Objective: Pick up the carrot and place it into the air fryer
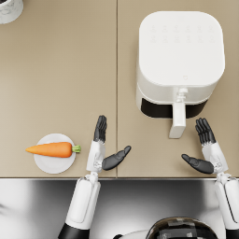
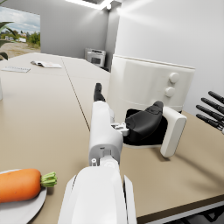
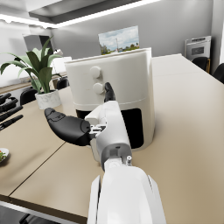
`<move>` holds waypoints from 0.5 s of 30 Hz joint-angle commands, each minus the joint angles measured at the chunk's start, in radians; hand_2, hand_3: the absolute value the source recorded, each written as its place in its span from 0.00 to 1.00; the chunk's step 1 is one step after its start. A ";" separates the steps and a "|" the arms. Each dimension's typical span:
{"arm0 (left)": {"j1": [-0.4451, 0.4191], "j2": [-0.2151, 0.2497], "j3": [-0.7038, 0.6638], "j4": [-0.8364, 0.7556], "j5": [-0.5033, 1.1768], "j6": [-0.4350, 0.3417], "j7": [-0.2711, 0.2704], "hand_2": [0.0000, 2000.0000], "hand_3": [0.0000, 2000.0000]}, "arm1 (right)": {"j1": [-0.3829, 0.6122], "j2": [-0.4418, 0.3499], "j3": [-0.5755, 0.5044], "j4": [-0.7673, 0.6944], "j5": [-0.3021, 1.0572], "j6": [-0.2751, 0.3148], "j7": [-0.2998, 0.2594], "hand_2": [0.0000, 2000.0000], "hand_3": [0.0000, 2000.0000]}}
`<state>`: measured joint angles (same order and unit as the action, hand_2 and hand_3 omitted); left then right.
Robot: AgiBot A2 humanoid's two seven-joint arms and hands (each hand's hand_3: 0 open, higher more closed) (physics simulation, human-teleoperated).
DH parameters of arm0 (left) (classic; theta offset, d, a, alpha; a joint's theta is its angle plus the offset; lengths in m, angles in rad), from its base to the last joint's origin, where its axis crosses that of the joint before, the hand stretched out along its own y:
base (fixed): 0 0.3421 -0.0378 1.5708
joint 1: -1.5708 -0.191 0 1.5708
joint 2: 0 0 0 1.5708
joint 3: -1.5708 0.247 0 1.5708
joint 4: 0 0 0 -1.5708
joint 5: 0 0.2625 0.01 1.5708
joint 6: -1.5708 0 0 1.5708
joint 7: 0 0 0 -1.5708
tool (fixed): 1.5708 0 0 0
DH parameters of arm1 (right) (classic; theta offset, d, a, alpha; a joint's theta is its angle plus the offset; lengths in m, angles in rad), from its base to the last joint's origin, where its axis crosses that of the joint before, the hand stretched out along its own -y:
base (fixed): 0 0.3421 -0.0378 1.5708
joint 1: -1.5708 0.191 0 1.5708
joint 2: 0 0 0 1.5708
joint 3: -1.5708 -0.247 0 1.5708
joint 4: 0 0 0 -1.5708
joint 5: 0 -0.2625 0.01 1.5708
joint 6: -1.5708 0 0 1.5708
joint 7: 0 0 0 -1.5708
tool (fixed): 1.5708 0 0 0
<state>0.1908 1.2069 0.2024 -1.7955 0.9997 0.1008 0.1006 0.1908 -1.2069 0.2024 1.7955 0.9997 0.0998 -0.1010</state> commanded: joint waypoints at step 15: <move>0.000 0.000 0.000 0.000 0.000 0.000 0.000 0.00 0.00 | 0.000 0.000 0.000 0.000 0.000 0.000 0.000 0.00 0.00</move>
<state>0.1908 1.2069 0.2024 -1.7955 0.9997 0.1008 0.1006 0.1908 -1.2069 0.2024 1.7955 0.9997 0.0998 -0.1010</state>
